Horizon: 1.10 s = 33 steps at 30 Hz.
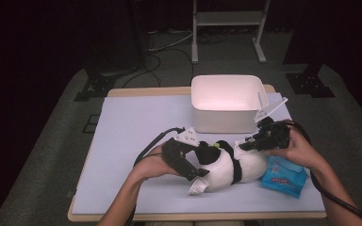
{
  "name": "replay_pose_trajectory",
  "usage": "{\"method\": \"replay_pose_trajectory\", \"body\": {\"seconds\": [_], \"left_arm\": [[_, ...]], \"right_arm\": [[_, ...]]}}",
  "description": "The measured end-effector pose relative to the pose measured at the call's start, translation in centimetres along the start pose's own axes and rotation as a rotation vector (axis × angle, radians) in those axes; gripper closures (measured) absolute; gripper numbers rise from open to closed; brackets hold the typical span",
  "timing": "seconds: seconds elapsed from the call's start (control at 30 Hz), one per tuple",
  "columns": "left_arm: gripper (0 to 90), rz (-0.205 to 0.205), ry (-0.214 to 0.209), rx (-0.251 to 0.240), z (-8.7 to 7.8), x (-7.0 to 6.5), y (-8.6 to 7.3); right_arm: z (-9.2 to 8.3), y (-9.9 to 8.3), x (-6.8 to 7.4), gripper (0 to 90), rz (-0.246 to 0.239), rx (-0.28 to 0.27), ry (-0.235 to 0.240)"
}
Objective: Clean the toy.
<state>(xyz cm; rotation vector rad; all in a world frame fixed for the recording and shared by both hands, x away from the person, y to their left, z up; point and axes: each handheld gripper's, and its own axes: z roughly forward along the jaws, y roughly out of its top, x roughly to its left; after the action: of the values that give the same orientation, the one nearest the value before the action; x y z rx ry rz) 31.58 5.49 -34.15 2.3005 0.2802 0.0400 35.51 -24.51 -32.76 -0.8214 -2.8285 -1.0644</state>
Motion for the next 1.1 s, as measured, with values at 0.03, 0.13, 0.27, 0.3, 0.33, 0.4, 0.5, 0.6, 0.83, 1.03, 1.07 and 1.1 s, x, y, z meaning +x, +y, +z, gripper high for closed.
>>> {"method": "replay_pose_trajectory", "body": {"seconds": [0.03,0.13,0.27,0.3,0.33,0.4,0.5,0.6,0.83,1.03,1.07,1.1], "left_arm": [[11.8,-0.006,-0.001,0.000,0.1,0.1,-0.1],[11.0,-0.025,-0.004,-0.004,0.4,0.1,-0.5],[10.4,-0.036,-0.011,-0.001,0.5,0.1,-0.9],[10.4,-0.040,-0.011,0.000,0.6,0.1,-0.9],[10.5,-0.050,-0.014,-0.006,0.6,0.1,-1.0],[10.4,-0.052,-0.020,-0.003,0.7,0.2,-1.2],[10.3,-0.062,-0.024,0.004,0.9,0.2,-1.4],[10.3,-0.071,-0.035,0.016,1.2,0.1,-1.7],[10.3,-0.083,-0.056,0.024,2.7,0.1,-1.7],[10.2,-0.117,-0.081,0.007,4.2,0.5,-1.5],[10.2,-0.117,-0.082,-0.002,4.3,0.5,-1.4],[11.7,-0.117,-0.082,-0.002,4.3,0.5,-1.4]], "right_arm": [[0.0,0.0,0.0,77.0,0.000,0.000,0.000],[0.0,0.0,0.0,77.0,0.001,0.000,-0.003],[-0.1,-0.2,-0.1,77.0,0.006,0.000,-0.001],[-0.1,-0.2,-0.1,77.0,0.006,0.001,0.000],[-0.1,-0.2,-0.1,77.0,0.006,0.001,-0.002],[-0.2,-0.3,-0.1,77.0,0.008,-0.002,-0.001],[-0.2,-0.4,-0.2,77.0,0.011,-0.005,-0.001],[-0.2,-0.4,-0.2,77.0,0.012,-0.004,-0.001],[-0.2,-0.4,-0.2,77.0,0.013,-0.002,-0.003],[-0.1,-0.5,0.0,77.1,0.015,-0.004,0.002],[0.0,-0.5,0.0,77.1,0.012,-0.006,0.003],[0.0,-0.5,0.0,77.1,0.012,-0.006,0.003]]}}
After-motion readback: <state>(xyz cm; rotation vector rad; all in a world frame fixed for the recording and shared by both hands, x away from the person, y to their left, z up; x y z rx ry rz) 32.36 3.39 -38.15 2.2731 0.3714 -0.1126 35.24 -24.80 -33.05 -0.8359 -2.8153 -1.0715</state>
